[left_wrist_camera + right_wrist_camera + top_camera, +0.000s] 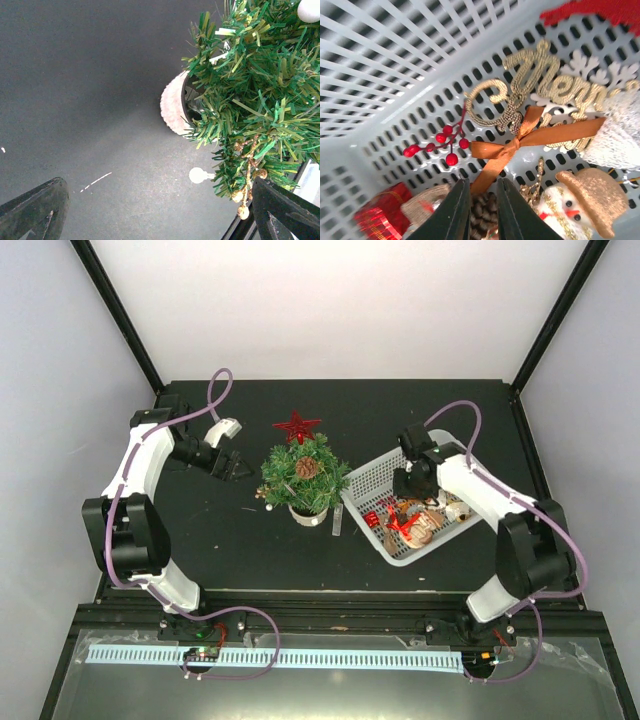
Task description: Decorate the small christmas tree
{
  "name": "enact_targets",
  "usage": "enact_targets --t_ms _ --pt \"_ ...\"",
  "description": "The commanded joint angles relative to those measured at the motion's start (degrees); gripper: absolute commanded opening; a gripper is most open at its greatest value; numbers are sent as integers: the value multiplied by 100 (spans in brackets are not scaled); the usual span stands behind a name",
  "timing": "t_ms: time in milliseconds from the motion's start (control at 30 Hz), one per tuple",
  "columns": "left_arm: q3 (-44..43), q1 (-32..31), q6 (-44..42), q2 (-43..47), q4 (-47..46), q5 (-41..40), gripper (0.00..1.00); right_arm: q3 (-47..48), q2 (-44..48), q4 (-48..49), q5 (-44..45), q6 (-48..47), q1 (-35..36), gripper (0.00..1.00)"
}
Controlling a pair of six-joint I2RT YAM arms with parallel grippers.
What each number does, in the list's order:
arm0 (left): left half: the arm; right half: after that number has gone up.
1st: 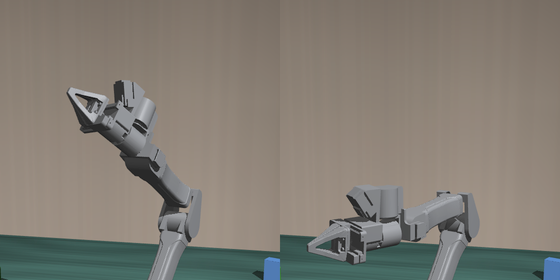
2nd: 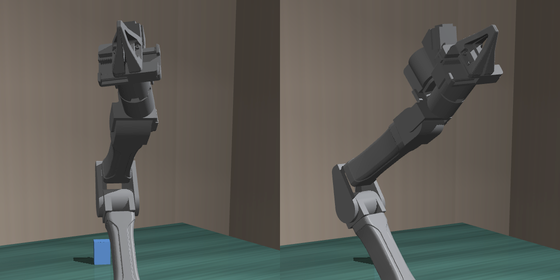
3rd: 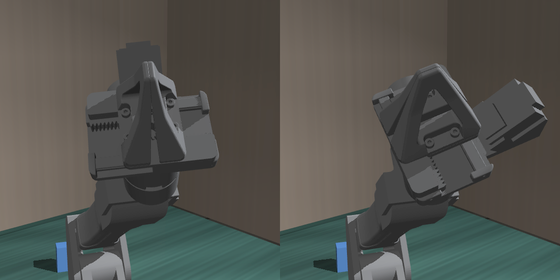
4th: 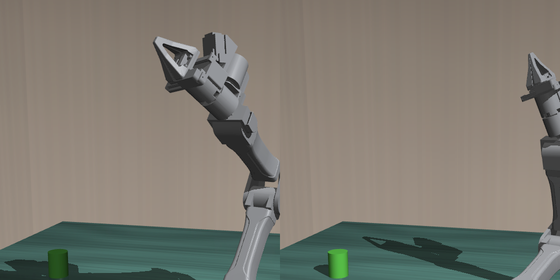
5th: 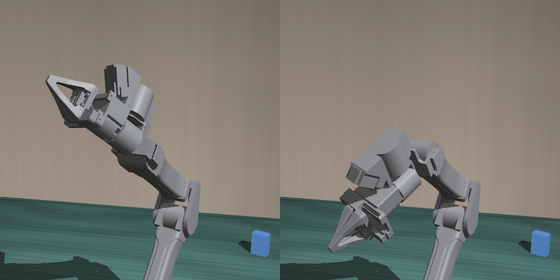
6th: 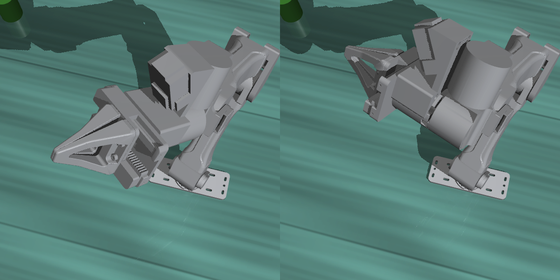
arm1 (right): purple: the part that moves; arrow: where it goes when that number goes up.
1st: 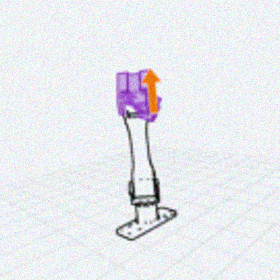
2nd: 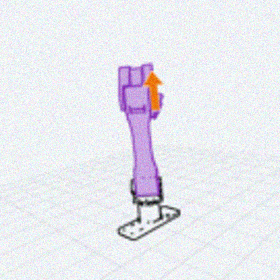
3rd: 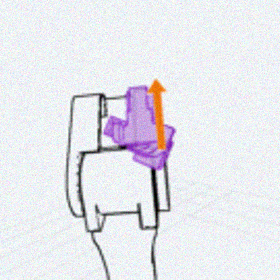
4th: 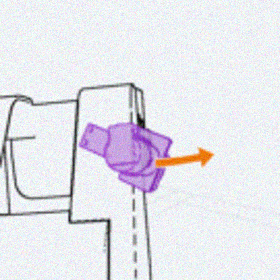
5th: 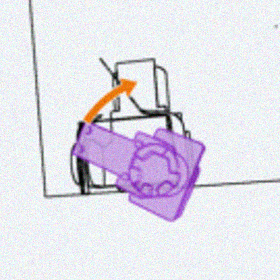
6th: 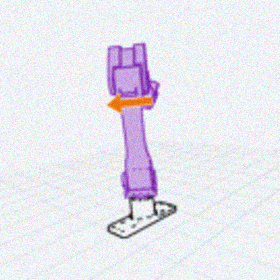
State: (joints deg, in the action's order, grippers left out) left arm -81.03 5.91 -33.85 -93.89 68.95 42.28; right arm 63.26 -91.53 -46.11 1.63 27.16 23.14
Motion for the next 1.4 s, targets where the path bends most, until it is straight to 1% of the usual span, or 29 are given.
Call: enact_targets --t_ms 0,200,333,500,600,800,867,967,1067,1167,1267,1367 --pt "-2 -13 -48 19 -83 192 99 414 551 -445 70 29 -24 19" --pt "-2 -20 -78 24 -83 221 99 850 890 -855 -383 -106 38 17" --pt "-3 -20 -78 13 -80 258 99 1145 979 -1066 -353 -196 261 16" --pt "-24 -39 -131 66 7 301 99 1171 1073 -1081 -582 -234 270 15" --pt "-102 -89 -172 338 -21 358 99 1316 1137 -1027 -840 -333 289 16" --pt "-348 -516 149 1189 -553 246 99 1627 1054 -1291 -885 -375 288 22" --pt "-481 -728 162 1221 -340 311 99 1547 1096 -1257 -935 -340 291 24" --pt "-660 -979 -113 1163 166 316 99 1403 1151 -1225 -971 -286 289 24" --pt "-551 -1030 -355 1196 329 171 99 1275 1208 -1203 -1011 -237 288 25" --pt "-281 -1029 -539 1257 307 -181 99 1158 1292 -1187 -1045 -201 288 25" --pt "-12 -1030 -409 1359 -104 -749 99 1057 1353 -1150 -1065 -153 288 25" --pt "123 -1031 -213 1375 -481 -1046 99 960 1398 -1105 -1101 -100 288 25"
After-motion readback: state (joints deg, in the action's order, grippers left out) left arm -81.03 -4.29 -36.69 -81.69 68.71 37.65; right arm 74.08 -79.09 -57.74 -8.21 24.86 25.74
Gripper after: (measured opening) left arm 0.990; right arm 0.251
